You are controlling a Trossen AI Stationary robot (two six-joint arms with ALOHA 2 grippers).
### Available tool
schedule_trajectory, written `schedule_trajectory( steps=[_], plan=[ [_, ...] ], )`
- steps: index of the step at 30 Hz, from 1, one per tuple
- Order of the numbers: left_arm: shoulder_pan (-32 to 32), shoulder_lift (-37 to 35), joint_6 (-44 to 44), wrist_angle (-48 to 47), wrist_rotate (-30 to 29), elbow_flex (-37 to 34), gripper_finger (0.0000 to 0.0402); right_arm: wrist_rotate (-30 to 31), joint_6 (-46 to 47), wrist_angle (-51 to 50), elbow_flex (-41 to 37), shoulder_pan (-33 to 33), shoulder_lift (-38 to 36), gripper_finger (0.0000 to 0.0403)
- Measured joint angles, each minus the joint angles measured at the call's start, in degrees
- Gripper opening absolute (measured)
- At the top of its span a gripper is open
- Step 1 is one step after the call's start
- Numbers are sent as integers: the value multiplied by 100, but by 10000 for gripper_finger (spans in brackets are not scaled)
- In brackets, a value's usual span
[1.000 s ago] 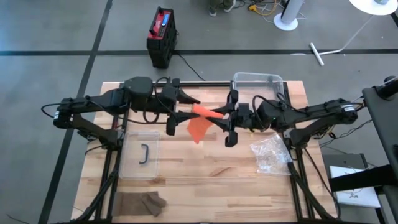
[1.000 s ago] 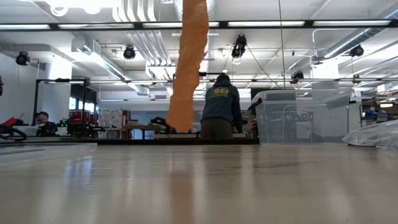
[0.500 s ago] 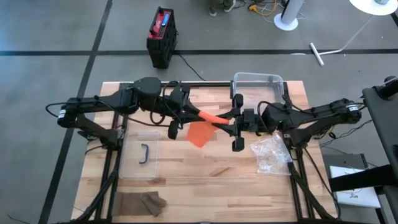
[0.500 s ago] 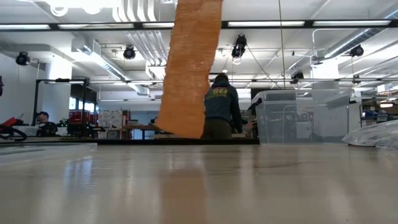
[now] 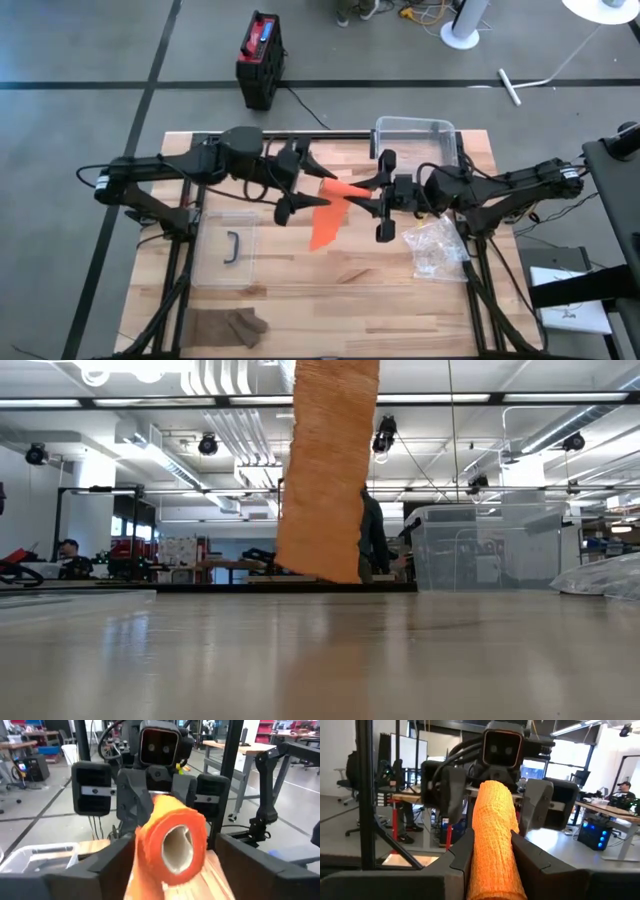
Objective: Roll bandage
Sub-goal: Roll the orange bandage
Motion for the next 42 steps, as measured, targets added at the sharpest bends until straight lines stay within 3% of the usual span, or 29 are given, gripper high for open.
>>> schedule_trajectory(
  steps=[4, 9, 22, 31, 35, 42],
  plan=[
    [4, 165, 5, 203, 26, 17, 296, 6, -29, -13, 0, -1, 0, 89],
    [9, 326, 25, 207, 241, 26, 279, 5, -58, -293, 0, -7, 0, 89],
    [24, 348, 151, 228, 282, 26, 159, -45, -372, -903, 286, -9, -7, 89],
    [26, 346, 1120, -1, 216, 26, 68, -189, -496, -1122, 382, -12, 2, 89],
    [24, 343, 1534, -112, 48, 33, 87, -187, -483, -1192, 382, -14, 4, 89],
    [4, 390, 2246, -39, 17, 22, 199, -236, -556, -1186, 409, -12, -9, 89]
  ],
)
